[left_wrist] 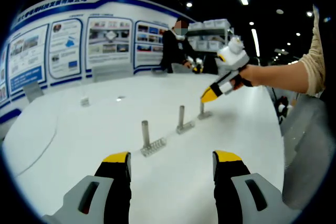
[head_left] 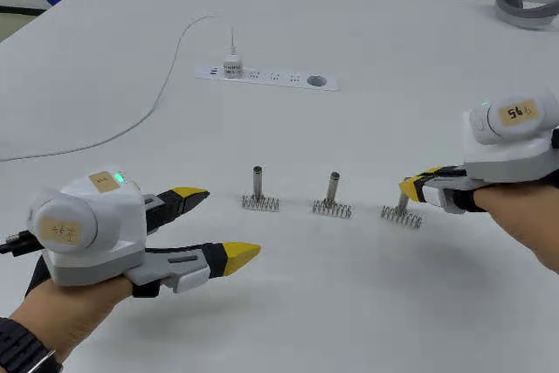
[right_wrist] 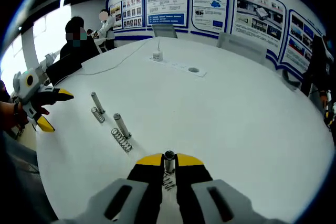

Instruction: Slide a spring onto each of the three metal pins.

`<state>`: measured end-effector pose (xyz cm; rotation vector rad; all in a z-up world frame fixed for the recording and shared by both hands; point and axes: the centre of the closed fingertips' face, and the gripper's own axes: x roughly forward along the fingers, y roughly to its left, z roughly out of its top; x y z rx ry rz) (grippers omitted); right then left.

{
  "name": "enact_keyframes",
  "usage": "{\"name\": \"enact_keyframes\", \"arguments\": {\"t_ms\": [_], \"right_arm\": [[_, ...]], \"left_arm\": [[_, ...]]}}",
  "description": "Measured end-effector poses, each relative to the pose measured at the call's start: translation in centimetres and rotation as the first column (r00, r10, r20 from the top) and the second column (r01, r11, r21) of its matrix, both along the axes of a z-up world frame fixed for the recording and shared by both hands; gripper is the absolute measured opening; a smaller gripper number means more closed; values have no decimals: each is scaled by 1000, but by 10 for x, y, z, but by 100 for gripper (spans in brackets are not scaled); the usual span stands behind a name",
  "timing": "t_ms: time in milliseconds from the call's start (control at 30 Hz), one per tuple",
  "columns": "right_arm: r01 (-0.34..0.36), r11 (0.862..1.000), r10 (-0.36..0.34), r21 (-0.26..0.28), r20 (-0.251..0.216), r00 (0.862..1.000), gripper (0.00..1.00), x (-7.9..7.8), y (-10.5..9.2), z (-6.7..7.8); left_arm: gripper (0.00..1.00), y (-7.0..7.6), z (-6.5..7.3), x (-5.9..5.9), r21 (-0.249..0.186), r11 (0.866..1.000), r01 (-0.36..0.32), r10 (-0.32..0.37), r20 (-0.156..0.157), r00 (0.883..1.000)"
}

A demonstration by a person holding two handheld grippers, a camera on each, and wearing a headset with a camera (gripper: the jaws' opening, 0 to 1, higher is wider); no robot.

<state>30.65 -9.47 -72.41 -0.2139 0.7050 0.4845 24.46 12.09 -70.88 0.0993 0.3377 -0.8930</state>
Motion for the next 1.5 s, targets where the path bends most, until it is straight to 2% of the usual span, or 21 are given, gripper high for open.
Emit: {"name": "enact_keyframes", "arguments": {"t_ms": [667,900,1133,1333,1433,1500], "right_arm": [[-30,999,30,-15,28,999,12,-8,0,6],[-53,998,54,-29,35,998,16,-14,-9,8],[-103,994,104,-34,30,994,18,-22,-17,1],[-153,987,154,-46,21,988,20,-23,-13,-3],[-202,978,203,-51,7,979,20,-26,-7,-8],[-231,971,230,-64,-24,973,20,-28,-6,-15]], "left_arm": [[64,0,-1,-3,5,1000,1,-1,-3,1000],[64,-1,-1,-3,5,1000,2,-2,0,1000],[64,0,-1,-5,8,1000,4,-4,-1,1000],[64,-1,-2,-5,10,1000,6,-6,-3,1000],[64,-3,-2,-5,10,1000,8,-8,-2,1000],[64,-3,-2,-6,12,1000,9,-9,-3,1000]]}}
